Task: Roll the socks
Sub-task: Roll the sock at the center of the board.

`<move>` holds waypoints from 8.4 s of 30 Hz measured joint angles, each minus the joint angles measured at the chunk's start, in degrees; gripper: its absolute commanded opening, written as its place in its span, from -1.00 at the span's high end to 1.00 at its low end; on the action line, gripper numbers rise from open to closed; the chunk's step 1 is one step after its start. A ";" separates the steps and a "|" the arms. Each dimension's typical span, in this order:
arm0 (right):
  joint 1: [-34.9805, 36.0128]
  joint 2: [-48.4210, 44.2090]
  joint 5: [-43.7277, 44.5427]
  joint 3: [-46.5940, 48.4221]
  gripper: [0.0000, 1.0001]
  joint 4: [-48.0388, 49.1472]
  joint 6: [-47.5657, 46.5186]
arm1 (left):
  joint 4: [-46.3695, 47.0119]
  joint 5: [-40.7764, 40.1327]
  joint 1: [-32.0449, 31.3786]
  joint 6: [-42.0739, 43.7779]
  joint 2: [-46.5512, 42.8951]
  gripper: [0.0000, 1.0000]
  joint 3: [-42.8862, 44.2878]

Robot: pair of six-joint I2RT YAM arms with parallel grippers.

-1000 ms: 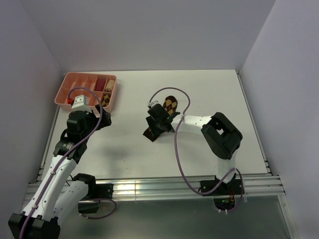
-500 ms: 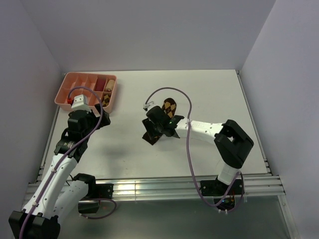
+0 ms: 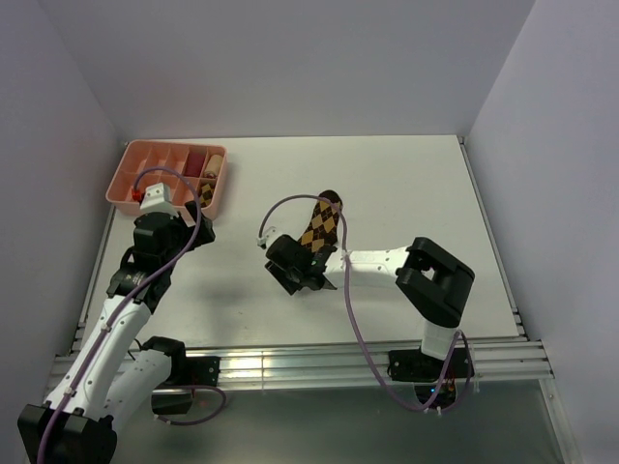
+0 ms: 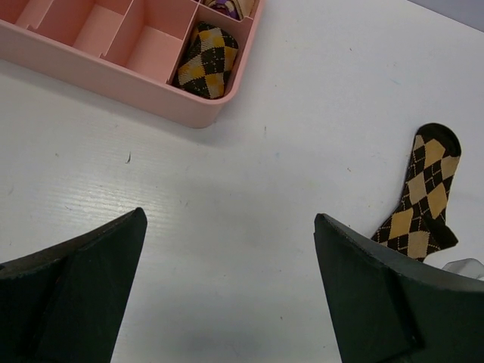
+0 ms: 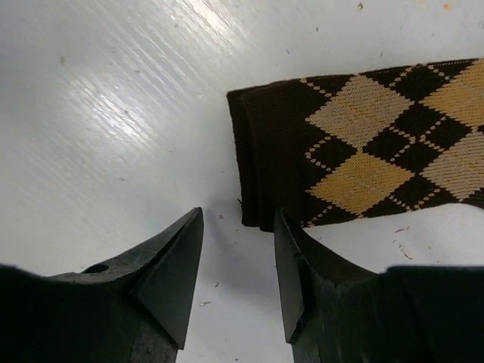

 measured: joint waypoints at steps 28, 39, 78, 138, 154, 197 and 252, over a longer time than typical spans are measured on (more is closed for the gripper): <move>0.57 0.76 4.90 0.74 0.04 -0.74 -3.69 | 0.02 -0.26 0.04 0.68 0.35 -0.95 0.00; 0.59 2.12 3.39 0.83 0.05 -0.20 -4.09 | 0.04 -0.26 0.04 0.87 0.35 -0.95 0.00; -3.39 8.13 -19.87 7.32 1.00 2.29 1.22 | 1.18 4.61 0.04 -0.92 5.42 -0.82 0.00; -25.57 20.72 -70.62 -10.73 1.00 50.84 46.18 | 9.99 19.02 -15.74 -17.94 34.32 -0.06 -4.57; -25.57 19.74 -69.57 -7.93 0.49 42.21 41.88 | 12.22 19.32 -16.44 -19.61 40.39 0.00 -0.28; -22.03 5.95 -44.59 -3.48 0.59 17.62 19.61 | 11.32 19.04 -17.33 -19.06 49.42 0.17 8.61; 0.07 -2.58 5.55 -11.54 0.20 23.10 -2.97 | 3.82 19.76 -17.35 -14.08 54.07 0.20 16.22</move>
